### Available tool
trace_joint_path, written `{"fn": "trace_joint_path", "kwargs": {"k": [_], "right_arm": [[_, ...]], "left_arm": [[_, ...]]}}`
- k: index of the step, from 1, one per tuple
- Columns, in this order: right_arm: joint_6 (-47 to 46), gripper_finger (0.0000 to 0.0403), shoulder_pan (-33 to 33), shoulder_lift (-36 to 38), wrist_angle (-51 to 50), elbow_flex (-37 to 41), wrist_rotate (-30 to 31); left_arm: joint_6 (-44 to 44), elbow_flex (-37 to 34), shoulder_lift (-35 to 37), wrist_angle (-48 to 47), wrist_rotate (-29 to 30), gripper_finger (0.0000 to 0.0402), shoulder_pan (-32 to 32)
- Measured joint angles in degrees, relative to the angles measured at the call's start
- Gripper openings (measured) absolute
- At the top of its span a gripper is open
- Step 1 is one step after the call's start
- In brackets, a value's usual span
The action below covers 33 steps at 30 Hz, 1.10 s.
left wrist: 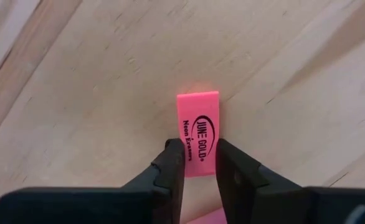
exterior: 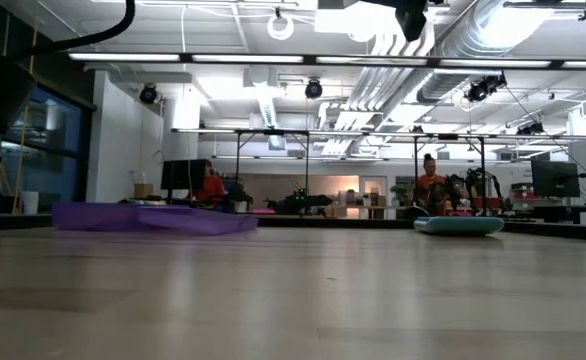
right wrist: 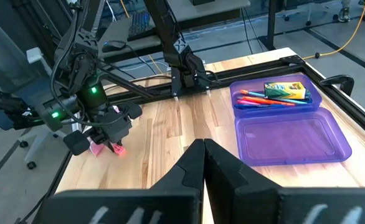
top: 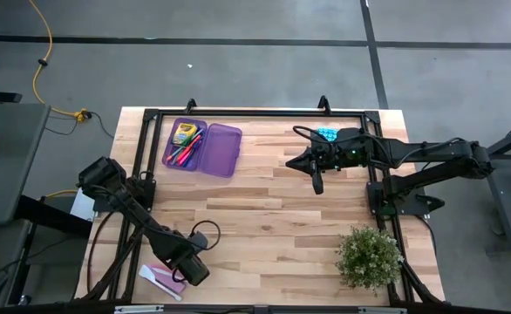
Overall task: Pack school essentials
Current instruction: Put the pink eraser into the purple supply box
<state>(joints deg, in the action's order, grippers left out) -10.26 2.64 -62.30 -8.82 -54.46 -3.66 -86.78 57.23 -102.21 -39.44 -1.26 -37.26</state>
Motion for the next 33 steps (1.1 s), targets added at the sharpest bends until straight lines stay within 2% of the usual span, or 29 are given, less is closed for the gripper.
{"fn": "trace_joint_path", "kwargs": {"k": [4,10,15,19,24,28,33], "right_arm": [[0.0,0.0,0.0,0.0,0.0,0.0,0.0],[0.2,0.0,0.0,0.0,-0.2,0.0,0.0],[0.2,0.0,0.0,0.0,-1.0,0.0,0.0],[0.1,0.0,0.0,0.0,-1.5,0.0,0.0],[0.1,0.0,0.0,0.0,-1.7,0.0,0.0],[0.2,0.0,0.0,0.0,-1.4,0.0,0.0],[1.3,0.0,0.0,0.0,2.8,0.0,-1.2]], "left_arm": [[0.9,0.0,0.0,0.0,-1.1,0.0071,0.6],[9.0,-0.2,3.0,-0.6,-2.1,0.007,2.4],[16.1,-0.2,9.1,-0.9,2.9,0.007,5.1],[22.9,-0.2,16.3,-0.9,9.2,0.0071,8.3],[35.0,-0.1,26.9,2.1,16.7,0.0071,14.2],[48.0,-0.1,35.1,8.0,20.7,0.0072,20.2],[66.2,-0.1,43.3,16.9,21.9,0.0072,28.7]]}}
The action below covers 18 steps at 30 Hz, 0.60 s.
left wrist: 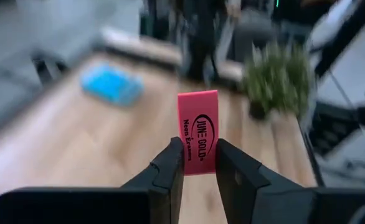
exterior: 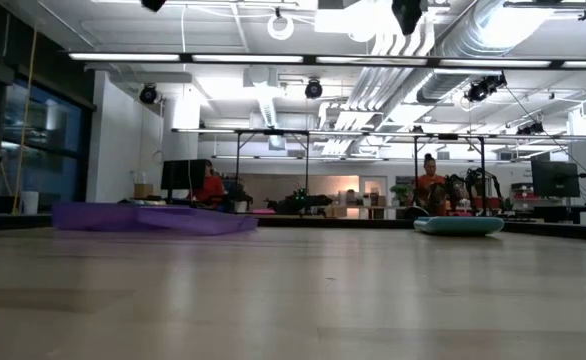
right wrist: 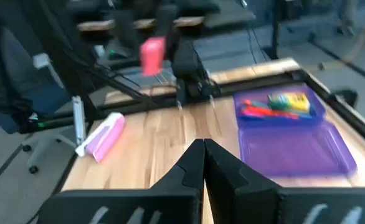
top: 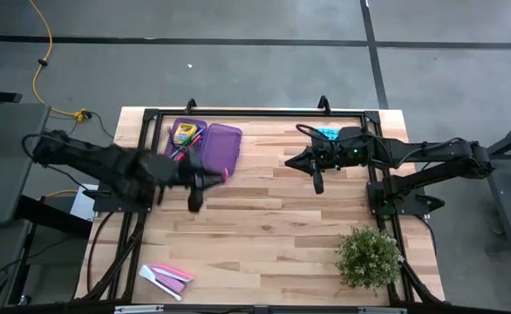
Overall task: Pack school essentials
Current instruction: Put the pink eraser into the purple supply box
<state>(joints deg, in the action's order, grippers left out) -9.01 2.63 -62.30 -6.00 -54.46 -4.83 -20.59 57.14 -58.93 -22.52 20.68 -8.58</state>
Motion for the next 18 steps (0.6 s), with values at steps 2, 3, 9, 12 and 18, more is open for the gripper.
{"fn": "trace_joint_path", "kwargs": {"k": [2,3,9,12,18], "right_arm": [[1.5,0.0,0.0,0.0,2.4,0.0,-1.4],[2.1,0.0,0.0,0.0,3.8,0.0,-1.9],[3.6,0.0,0.0,0.0,9.8,0.0,-2.3],[4.1,0.0,0.0,0.0,10.8,0.0,-2.3],[4.1,0.0,0.0,0.0,10.8,0.0,-2.3]], "left_arm": [[5.7,0.0,2.2,3.7,-1.3,0.0072,3.5],[7.9,0.0,3.2,4.9,-2.5,0.0072,5.3],[13.2,0.0,5.2,10.2,-13.6,0.0072,13.8],[13.3,0.0,4.5,12.3,-18.4,0.0072,16.0],[13.3,0.0,2.5,14.8,-21.9,0.0072,16.9]]}}
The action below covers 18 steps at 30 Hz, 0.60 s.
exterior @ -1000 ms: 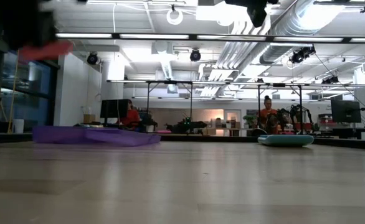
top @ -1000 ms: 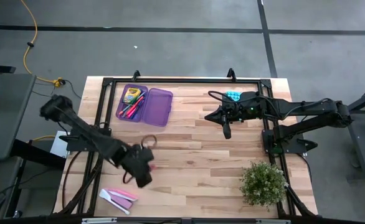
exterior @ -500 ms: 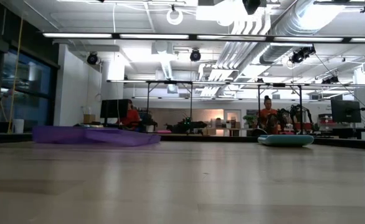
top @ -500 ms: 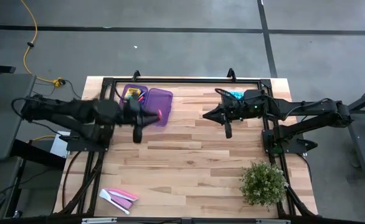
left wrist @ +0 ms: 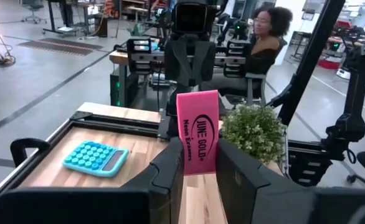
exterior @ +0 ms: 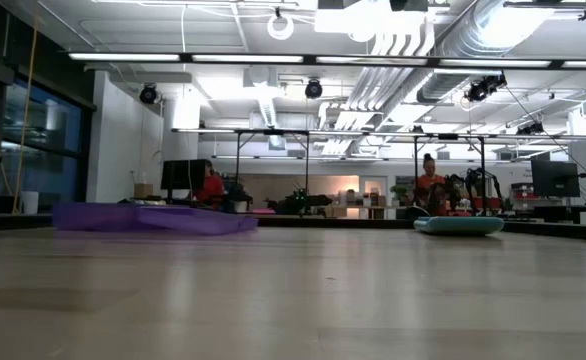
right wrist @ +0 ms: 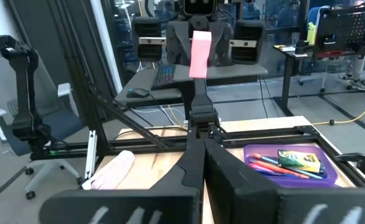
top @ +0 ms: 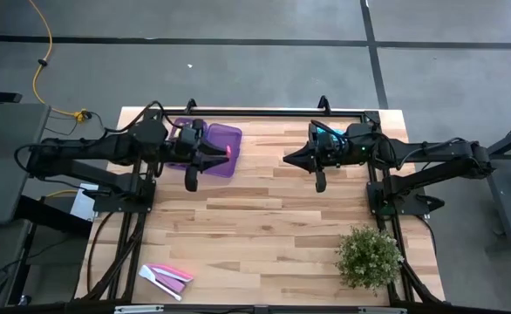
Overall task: Pack school essentials
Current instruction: Put the pink eraser into the purple supply box
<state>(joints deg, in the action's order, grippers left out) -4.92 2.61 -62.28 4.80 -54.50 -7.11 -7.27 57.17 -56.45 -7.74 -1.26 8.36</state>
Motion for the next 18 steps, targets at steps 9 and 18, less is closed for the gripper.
{"fn": "trace_joint_path", "kwargs": {"k": [9,18], "right_arm": [[0.1,0.0,0.0,0.0,0.0,0.0,0.0],[0.9,0.0,0.0,0.0,-0.6,0.0,-0.3]], "left_arm": [[-0.6,0.0,-1.0,1.6,0.0,0.0072,0.0],[-0.5,0.0,-0.9,-1.4,4.1,0.0072,0.1]]}}
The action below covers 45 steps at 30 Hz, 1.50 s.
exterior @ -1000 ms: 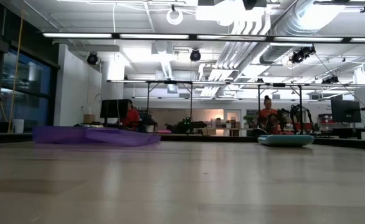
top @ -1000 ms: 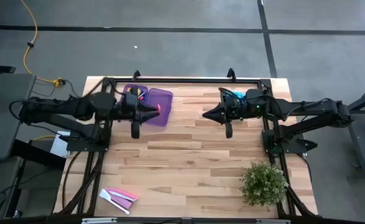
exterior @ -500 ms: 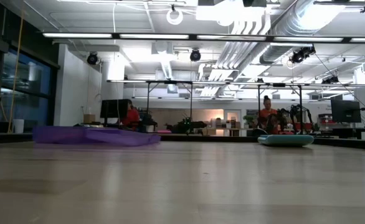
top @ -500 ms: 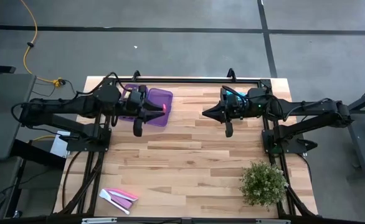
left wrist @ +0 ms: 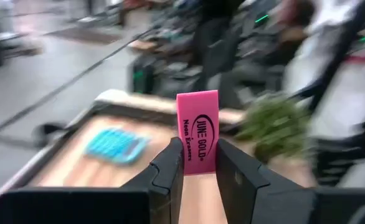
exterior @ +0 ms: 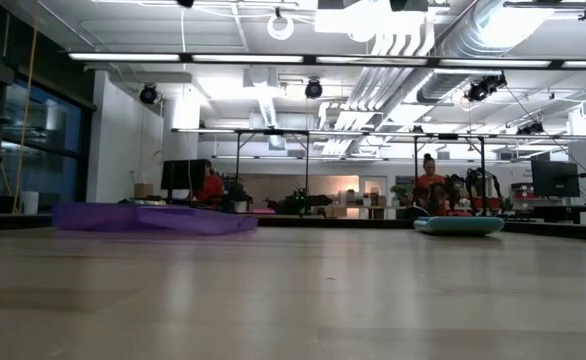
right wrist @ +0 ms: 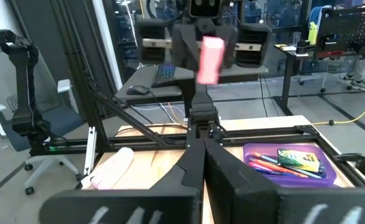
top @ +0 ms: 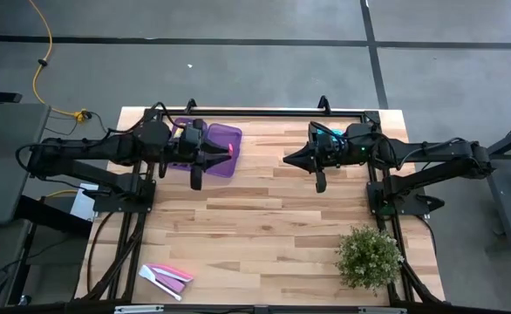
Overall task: Pack school essentials
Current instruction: Put the pink eraser into the purple supply box
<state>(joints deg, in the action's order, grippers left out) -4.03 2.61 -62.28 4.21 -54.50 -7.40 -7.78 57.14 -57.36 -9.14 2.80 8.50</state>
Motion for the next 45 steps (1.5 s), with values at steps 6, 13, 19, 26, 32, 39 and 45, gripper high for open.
{"fn": "trace_joint_path", "kwargs": {"k": [6,13,19,26,32,39,45], "right_arm": [[-0.1,0.0,0.0,0.0,-1.8,0.0,0.5],[0.0,0.0,0.0,0.0,-2.3,0.0,1.4],[0.0,0.0,0.0,0.0,-2.3,0.0,3.0],[-1.0,0.0,0.0,0.0,-2.3,0.0,5.6],[-2.1,0.0,0.0,0.0,-2.3,0.0,5.7],[-3.5,0.0,0.0,0.0,-2.3,0.0,5.7],[-3.7,0.0,0.0,0.0,-2.3,0.0,5.7]], "left_arm": [[-2.0,0.1,1.4,-18.4,12.0,0.0072,6.2],[-10.4,-2.5,-1.6,-47.6,18.8,0.0072,18.1],[-19.8,-12.9,-2.2,-45.7,15.7,0.0072,25.2],[-28.1,-19.3,-3.1,-39.5,12.8,0.0072,27.5],[-28.2,-20.8,-5.5,-34.2,12.6,0.0072,27.6],[-28.1,-20.8,-12.6,-33.9,11.3,0.0072,27.6],[-28.1,-20.8,-17.4,-31.1,10.1,0.0072,27.6]]}}
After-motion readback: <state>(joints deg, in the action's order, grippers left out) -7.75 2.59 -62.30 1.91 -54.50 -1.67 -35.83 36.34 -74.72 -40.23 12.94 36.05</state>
